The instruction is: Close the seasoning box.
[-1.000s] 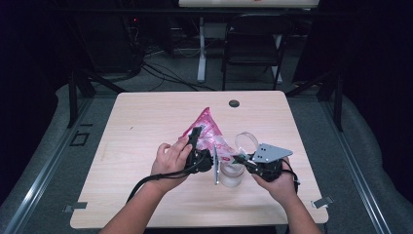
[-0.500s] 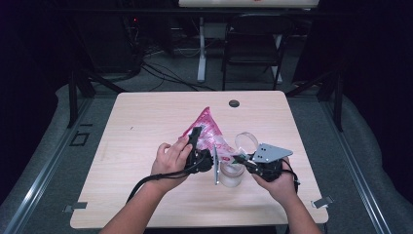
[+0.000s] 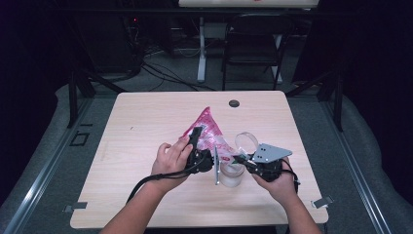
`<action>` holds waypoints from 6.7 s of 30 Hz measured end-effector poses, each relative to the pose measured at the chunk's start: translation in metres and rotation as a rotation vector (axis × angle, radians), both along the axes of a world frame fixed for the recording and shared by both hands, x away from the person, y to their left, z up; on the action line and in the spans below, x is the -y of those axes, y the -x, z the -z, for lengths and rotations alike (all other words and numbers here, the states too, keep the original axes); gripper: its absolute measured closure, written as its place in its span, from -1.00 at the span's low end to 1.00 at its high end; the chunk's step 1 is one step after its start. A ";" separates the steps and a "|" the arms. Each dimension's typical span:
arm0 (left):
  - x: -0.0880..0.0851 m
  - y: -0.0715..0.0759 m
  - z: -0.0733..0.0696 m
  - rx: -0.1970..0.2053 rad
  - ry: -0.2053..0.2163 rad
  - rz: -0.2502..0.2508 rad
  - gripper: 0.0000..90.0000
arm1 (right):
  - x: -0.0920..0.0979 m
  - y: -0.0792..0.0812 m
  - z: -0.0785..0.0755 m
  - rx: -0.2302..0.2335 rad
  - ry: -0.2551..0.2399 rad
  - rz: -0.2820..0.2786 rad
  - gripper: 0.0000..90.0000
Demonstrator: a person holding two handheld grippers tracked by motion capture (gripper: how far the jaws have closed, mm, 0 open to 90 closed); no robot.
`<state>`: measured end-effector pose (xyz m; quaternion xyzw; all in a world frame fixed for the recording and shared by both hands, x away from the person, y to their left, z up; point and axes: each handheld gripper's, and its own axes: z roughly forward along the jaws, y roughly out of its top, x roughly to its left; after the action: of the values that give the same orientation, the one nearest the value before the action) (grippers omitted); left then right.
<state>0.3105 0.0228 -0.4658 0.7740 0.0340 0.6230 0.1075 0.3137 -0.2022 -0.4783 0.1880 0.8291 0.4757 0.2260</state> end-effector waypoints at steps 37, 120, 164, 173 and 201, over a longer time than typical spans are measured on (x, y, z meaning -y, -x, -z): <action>0.002 0.000 -0.001 0.002 -0.002 0.008 0.47 | 0.002 0.000 0.001 -0.006 -0.002 0.007 0.96; 0.006 0.000 -0.001 -0.035 0.018 0.007 0.47 | 0.004 0.000 0.005 -0.014 0.021 0.020 0.96; -0.014 0.004 0.015 -0.162 0.163 -0.047 0.49 | -0.006 0.000 -0.008 0.033 0.002 0.009 0.97; -0.019 0.005 0.020 -0.207 0.215 -0.072 0.49 | -0.011 -0.001 -0.010 0.040 0.002 -0.008 0.97; -0.029 0.009 0.041 -0.345 0.448 -0.127 0.48 | -0.022 -0.005 -0.012 0.046 -0.003 -0.025 0.98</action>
<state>0.3019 0.0518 -0.5071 0.8219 0.2368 0.4645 0.2293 0.3187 -0.1802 -0.4664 0.1668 0.8252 0.4840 0.2386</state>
